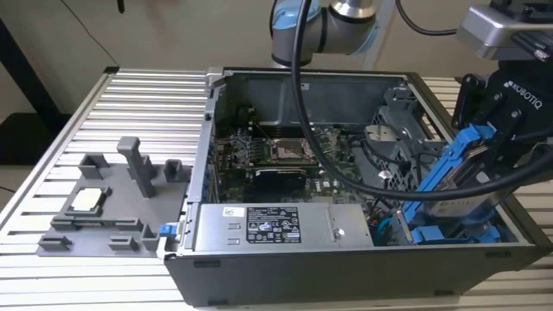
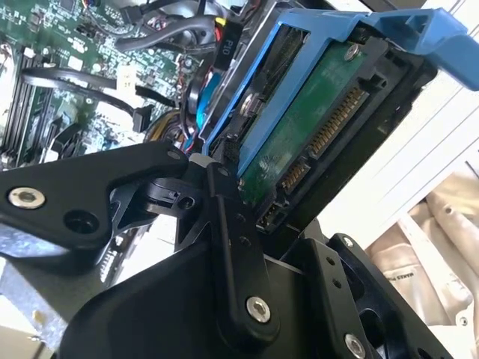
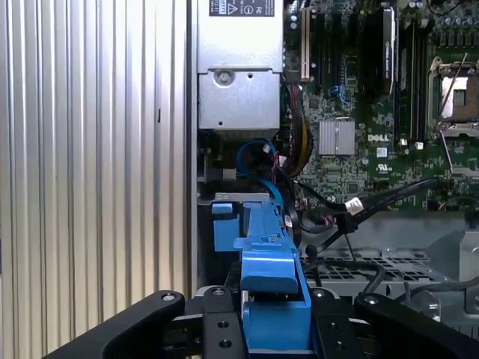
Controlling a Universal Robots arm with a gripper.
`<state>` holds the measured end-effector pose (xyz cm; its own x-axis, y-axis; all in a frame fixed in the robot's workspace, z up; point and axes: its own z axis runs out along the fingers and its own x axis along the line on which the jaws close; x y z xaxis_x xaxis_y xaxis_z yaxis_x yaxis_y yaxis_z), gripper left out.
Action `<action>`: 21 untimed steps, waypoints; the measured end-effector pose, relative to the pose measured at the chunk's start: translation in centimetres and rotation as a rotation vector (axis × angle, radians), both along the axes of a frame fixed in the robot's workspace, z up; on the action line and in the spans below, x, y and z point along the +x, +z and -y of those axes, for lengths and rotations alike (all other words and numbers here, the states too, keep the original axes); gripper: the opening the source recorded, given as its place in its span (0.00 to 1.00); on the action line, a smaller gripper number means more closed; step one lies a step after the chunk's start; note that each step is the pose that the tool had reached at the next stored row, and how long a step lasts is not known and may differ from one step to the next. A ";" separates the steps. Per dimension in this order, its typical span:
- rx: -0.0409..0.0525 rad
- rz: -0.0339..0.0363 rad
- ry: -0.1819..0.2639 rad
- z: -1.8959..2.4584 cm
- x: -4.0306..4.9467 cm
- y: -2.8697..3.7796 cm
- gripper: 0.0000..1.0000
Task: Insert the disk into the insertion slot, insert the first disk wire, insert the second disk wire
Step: 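Insert the disk into the insertion slot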
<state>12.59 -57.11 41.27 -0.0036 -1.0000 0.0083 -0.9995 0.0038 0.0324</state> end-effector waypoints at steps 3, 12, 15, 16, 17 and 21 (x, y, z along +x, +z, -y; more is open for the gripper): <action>0.0001 0.0022 0.003 0.00 0.05 -0.22 0.33; 0.0001 0.0087 0.006 0.00 0.08 -1.53 0.33; 0.0017 0.0087 0.006 0.00 0.08 -2.08 0.33; 0.0034 0.0087 0.006 0.00 0.08 -2.23 0.33; 0.0062 0.0087 0.006 0.00 0.08 -2.39 0.33; 0.0244 0.0088 0.006 0.01 0.08 -2.87 0.33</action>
<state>12.67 -57.12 38.40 0.0021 -0.9999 -0.0161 -0.9997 -0.0024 0.0236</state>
